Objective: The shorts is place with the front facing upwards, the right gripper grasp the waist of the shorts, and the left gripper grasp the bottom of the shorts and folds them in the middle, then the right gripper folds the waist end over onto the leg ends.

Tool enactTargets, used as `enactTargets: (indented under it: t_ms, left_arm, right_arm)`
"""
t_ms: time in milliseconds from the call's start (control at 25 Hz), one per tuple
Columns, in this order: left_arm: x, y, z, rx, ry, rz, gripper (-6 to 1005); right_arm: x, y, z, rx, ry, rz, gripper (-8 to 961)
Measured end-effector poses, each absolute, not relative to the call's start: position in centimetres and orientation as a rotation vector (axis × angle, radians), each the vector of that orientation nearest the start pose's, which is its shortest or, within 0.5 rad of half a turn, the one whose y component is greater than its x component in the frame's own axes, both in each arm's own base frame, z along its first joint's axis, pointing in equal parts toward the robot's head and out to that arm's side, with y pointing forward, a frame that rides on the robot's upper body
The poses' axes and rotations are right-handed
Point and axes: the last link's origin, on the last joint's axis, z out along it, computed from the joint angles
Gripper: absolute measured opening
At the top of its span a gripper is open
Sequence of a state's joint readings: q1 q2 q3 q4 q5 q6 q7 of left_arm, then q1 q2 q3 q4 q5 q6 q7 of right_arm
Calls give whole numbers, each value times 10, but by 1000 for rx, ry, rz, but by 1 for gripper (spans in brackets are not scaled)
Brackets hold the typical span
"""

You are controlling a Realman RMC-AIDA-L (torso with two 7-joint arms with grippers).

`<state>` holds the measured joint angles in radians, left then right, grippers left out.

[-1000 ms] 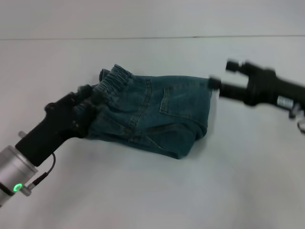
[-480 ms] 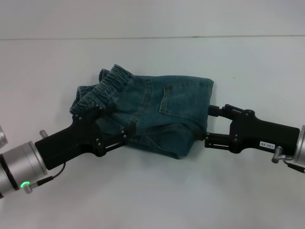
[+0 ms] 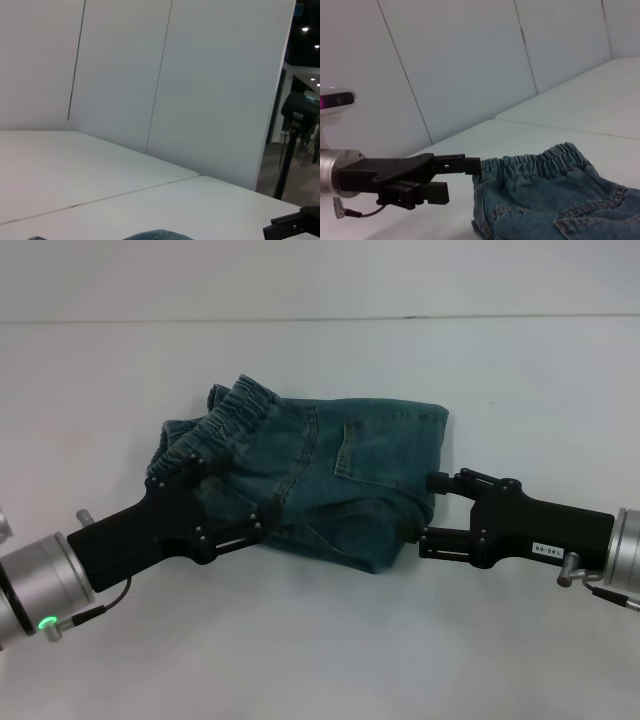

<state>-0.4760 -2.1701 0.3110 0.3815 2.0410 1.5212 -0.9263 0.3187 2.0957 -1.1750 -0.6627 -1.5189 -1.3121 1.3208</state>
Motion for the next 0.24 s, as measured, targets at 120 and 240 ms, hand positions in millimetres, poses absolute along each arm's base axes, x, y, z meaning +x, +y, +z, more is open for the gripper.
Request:
enactTargets:
  t_ms: [120, 240]
  left_arm:
    - [-285, 292, -47, -2432, -569, -927, 934]
    - [-286, 292, -46, -2428, -569, -927, 934]
  right_arm:
    - [272, 299, -41, -2595, 720, 788, 930]
    - [272, 299, -41, -2594, 720, 788, 930]
